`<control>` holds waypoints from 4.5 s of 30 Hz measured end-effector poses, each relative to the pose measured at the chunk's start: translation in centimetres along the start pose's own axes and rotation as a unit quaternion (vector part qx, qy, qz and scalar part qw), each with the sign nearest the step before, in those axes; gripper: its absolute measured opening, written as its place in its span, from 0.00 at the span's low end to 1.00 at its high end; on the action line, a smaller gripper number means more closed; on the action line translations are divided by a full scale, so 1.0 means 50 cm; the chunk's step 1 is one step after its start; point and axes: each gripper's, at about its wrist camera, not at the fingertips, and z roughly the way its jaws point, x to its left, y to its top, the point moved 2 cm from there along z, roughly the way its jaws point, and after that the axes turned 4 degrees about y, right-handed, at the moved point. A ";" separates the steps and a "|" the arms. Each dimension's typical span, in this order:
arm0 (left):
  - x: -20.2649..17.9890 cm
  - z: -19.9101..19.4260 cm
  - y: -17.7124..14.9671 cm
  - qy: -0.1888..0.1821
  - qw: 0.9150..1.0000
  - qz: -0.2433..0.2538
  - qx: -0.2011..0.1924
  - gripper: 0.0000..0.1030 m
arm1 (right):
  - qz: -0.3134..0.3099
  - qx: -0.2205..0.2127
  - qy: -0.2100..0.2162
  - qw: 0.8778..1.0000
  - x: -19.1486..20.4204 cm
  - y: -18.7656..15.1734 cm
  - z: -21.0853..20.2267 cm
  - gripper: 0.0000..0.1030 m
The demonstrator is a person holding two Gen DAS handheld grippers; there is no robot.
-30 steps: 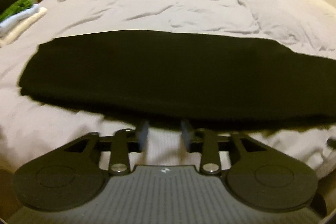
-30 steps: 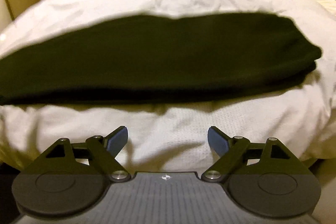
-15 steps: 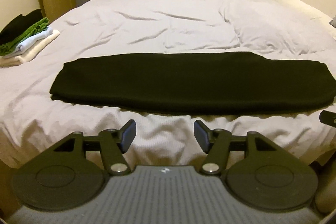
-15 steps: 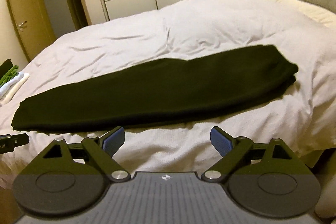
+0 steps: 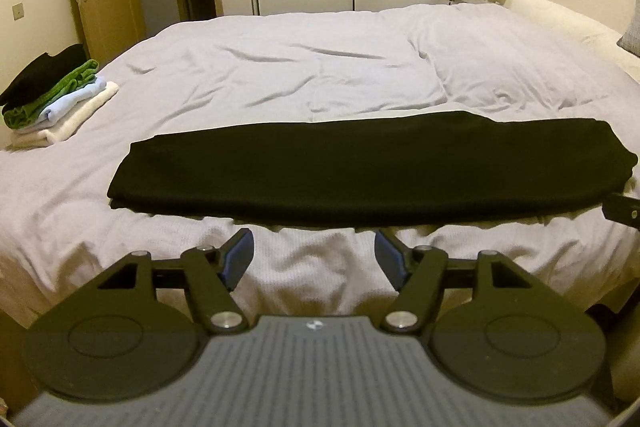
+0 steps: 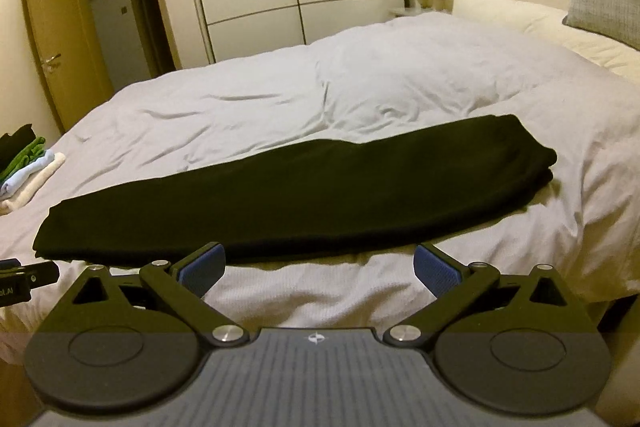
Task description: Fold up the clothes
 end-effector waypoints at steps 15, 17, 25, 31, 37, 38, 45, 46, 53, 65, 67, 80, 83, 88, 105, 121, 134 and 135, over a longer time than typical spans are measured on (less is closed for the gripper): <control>0.010 0.048 -0.002 0.018 0.999 -0.007 0.025 0.66 | -0.020 0.041 0.009 0.999 0.028 -0.013 0.061 1.00; 0.014 0.065 -0.005 0.019 0.999 -0.011 0.034 0.66 | -0.023 0.049 0.006 0.999 0.031 -0.014 0.073 1.00; 0.017 0.122 -0.012 0.025 0.998 -0.011 0.063 0.66 | -0.028 0.082 0.005 0.996 0.029 -0.020 0.128 1.00; 0.036 0.172 -0.014 0.027 0.996 -0.022 0.080 0.66 | -0.023 0.111 0.003 0.994 0.019 -0.029 0.181 1.00; 0.136 0.221 -0.011 0.011 0.990 -0.111 0.081 0.67 | -0.006 0.113 0.013 0.994 -0.004 -0.028 0.228 1.00; 0.161 0.229 -0.013 0.008 0.988 -0.134 0.081 0.67 | -0.002 0.109 0.017 0.994 -0.010 -0.024 0.234 1.00; 0.353 0.303 -0.042 -0.003 0.946 -0.312 0.089 0.67 | 0.040 0.074 0.023 0.996 -0.061 0.001 0.274 1.00; 0.374 0.314 -0.046 -0.009 0.938 -0.336 0.086 0.67 | 0.047 0.072 0.023 0.996 -0.068 0.006 0.281 1.00; 0.471 0.379 -0.072 -0.056 0.873 -0.483 0.036 0.62 | 0.055 0.082 0.011 0.995 -0.087 0.022 0.328 1.00; 0.509 0.445 -0.104 -0.087 0.820 -0.566 -0.022 0.26 | 0.069 0.086 -0.010 0.994 -0.114 0.033 0.380 1.00; 0.500 0.451 -0.088 -0.080 0.833 -0.547 -0.016 0.06 | 0.069 0.087 -0.010 0.994 -0.116 0.033 0.384 1.00; 0.022 0.317 0.165 -0.140 0.982 -0.052 -0.116 0.07 | 0.104 0.058 -0.003 0.993 -0.190 0.027 0.345 1.00; -0.130 0.350 0.131 -0.179 0.981 0.034 -0.068 0.17 | 0.116 0.049 -0.004 0.992 -0.217 0.024 0.328 1.00; -0.239 0.353 0.067 -0.192 0.974 0.119 -0.018 0.24 | 0.139 0.038 -0.004 0.990 -0.257 0.021 0.301 1.00; 0.045 0.375 0.117 -0.074 0.996 0.020 0.048 0.24 | 0.234 0.121 0.266 0.927 -0.169 0.031 0.403 0.64; 0.081 0.456 0.146 -0.111 0.992 -0.029 0.060 0.24 | 0.229 0.176 0.302 0.908 -0.038 0.049 0.583 0.17; -0.060 0.444 0.192 -0.206 0.977 0.013 0.050 0.26 | 0.212 0.011 0.149 0.966 -0.289 0.104 0.377 0.07; -0.077 0.451 0.184 -0.203 0.977 0.024 0.058 0.26 | 0.227 0.019 0.134 0.964 -0.311 0.089 0.382 0.07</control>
